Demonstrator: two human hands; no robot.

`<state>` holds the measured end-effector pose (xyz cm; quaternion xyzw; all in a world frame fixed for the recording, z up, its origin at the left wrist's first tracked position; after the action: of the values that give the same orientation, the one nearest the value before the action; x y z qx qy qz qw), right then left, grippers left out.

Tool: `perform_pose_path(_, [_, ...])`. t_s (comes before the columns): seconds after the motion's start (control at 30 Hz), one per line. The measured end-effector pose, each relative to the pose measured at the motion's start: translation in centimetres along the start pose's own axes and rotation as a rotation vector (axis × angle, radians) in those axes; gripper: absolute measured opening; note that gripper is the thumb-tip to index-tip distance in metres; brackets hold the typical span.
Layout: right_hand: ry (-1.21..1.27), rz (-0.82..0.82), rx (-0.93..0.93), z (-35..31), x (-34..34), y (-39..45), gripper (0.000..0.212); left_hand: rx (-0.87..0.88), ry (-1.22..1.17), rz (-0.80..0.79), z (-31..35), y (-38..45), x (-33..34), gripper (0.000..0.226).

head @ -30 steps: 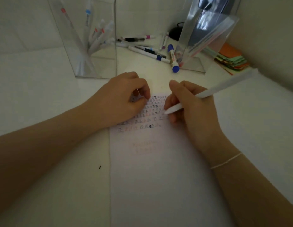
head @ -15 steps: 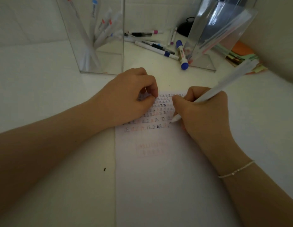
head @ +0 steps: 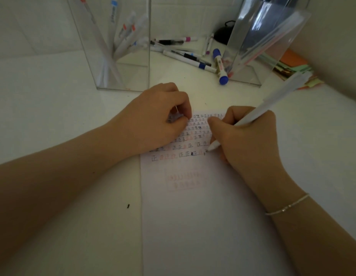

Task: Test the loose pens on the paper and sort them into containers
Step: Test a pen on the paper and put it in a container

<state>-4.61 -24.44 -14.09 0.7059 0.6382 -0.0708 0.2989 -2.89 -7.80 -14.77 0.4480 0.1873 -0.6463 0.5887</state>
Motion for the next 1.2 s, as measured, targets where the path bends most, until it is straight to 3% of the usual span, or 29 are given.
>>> perform_pose_path(0.3, [0.008,0.049,-0.022,0.1,0.0,0.1,0.032,0.023,-0.01,0.01,-0.2,0.0,0.1,0.009])
perform_pose_path(0.47, [0.609,0.088,0.257,-0.4,-1.5,0.6,0.047,0.041,-0.033,0.016,-0.2,-0.1,0.2,0.008])
perform_pose_path(0.53, [0.694,0.094,0.384,-0.7,-1.7,0.8,0.053,0.05,-0.025,0.025,-0.2,-0.2,0.4,0.008])
perform_pose_path(0.63, [0.448,0.013,0.461,-1.0,-1.9,1.2,0.046,0.065,-0.023,0.04,-0.3,-0.3,0.4,0.007])
perform_pose_path(0.7, [0.228,-0.06,0.365,-1.5,-2.2,1.5,0.035,0.076,-0.014,0.042,-0.2,-0.2,0.4,0.013])
perform_pose_path(0.77, [0.225,-0.127,0.284,-2.7,-2.8,1.9,0.027,0.083,-0.007,0.037,-0.1,-0.2,0.3,0.015])
perform_pose_path(1.03, [1.085,-0.167,0.363,-7.9,-4.3,4.6,0.018,0.104,0.001,0.056,-0.2,0.0,0.3,0.011])
perform_pose_path(1.13, [1.171,-0.182,0.423,-8.3,-4.5,5.7,0.053,0.105,0.004,0.057,-0.2,0.0,0.3,0.01])
perform_pose_path(1.2, [1.175,-0.198,0.445,-8.5,-4.3,6.2,0.056,0.108,0.004,0.06,-0.1,0.0,0.3,0.009])
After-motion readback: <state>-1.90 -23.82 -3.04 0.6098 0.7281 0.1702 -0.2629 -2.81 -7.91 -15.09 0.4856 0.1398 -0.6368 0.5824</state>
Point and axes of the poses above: each hand's wrist, its own y-axis towards the middle knuckle, its own x-axis out of the palm, z = x × y, the point moved 1 cm from there along y, towards the middle knuckle, and after that the axes turned 7 degrees about -x, right-handed, at the moved point
